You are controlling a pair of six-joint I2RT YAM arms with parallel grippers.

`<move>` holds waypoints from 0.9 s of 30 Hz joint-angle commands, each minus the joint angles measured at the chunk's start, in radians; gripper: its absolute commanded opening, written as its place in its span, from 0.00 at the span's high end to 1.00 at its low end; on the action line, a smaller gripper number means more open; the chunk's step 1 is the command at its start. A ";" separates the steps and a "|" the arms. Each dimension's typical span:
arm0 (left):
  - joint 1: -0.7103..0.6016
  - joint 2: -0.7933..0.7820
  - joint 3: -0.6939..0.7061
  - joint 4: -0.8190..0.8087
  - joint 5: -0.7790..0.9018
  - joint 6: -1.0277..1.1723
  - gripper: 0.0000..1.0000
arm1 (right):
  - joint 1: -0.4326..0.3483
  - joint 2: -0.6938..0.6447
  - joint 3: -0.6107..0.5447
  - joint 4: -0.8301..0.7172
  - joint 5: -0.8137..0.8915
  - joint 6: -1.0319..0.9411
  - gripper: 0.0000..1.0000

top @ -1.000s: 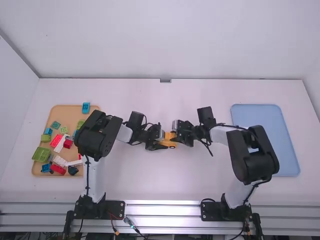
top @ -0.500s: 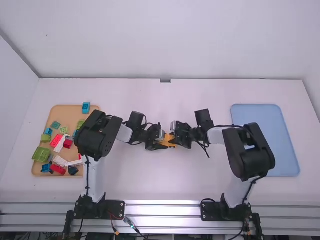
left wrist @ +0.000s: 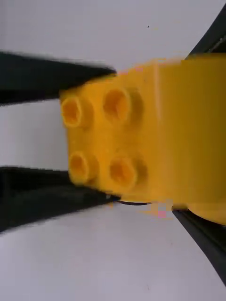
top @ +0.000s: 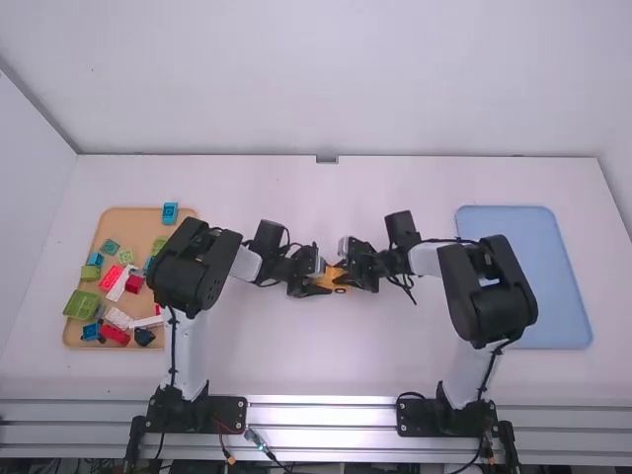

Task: Assemble lego blocks to make yellow taxi

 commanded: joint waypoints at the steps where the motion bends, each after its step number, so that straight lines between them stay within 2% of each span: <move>1: 0.006 0.013 -0.002 0.000 0.008 -0.013 0.49 | 0.012 0.021 -0.003 -0.022 0.001 -0.041 0.93; 7: 0.005 0.013 -0.002 0.015 0.010 -0.037 0.49 | 0.024 0.021 -0.003 -0.015 0.026 -0.045 0.90; 14: 0.006 0.013 -0.002 0.004 0.008 -0.037 0.50 | 0.033 0.018 -0.021 0.108 0.074 0.020 0.90; 27: 0.005 0.013 -0.002 -0.001 0.010 -0.037 0.50 | 0.018 -0.111 -0.021 0.062 0.074 -0.030 0.94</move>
